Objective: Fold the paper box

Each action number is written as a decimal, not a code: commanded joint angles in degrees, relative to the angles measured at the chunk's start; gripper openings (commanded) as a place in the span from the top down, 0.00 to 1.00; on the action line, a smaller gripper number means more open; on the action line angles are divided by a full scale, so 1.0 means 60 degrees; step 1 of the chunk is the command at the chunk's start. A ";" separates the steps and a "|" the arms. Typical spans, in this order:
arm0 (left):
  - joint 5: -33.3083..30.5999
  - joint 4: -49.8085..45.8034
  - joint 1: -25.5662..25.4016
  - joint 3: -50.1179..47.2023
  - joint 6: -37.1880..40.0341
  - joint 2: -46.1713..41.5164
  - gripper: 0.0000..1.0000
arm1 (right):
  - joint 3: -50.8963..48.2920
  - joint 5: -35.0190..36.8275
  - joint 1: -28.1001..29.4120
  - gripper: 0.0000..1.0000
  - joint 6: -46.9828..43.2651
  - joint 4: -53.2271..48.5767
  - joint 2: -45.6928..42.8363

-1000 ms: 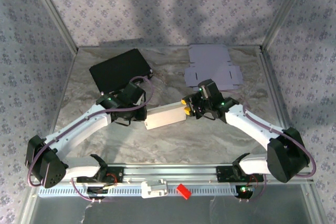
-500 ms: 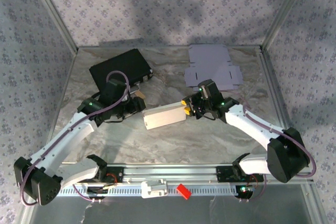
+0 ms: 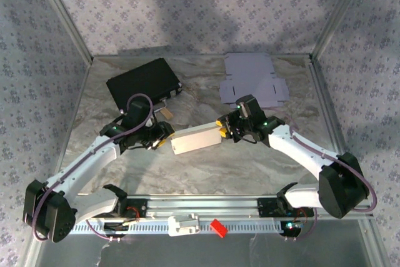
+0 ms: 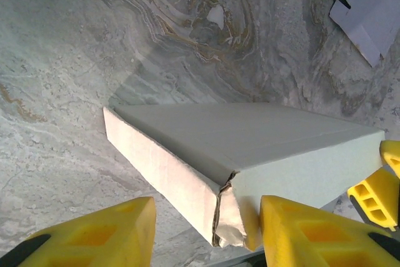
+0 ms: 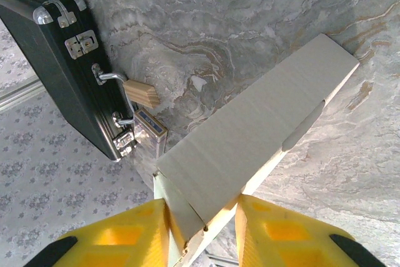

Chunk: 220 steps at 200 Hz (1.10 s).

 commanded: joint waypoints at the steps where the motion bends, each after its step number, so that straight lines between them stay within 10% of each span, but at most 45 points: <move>1: 0.0161 0.0217 0.0060 -0.0220 -0.0108 -0.0400 0.53 | -0.0241 0.0045 0.0057 0.68 -0.0124 -0.1140 0.0108; 193: 0.0446 0.0430 -0.0105 -0.1730 0.1488 -0.0145 0.72 | 0.0564 -0.0193 -0.0011 0.79 -0.0843 -0.4086 0.1103; 220: 0.0378 0.0319 -0.0134 -0.1607 0.1530 -0.0171 0.72 | 0.0739 -0.0135 -0.0050 0.64 -0.0822 -0.4216 0.0883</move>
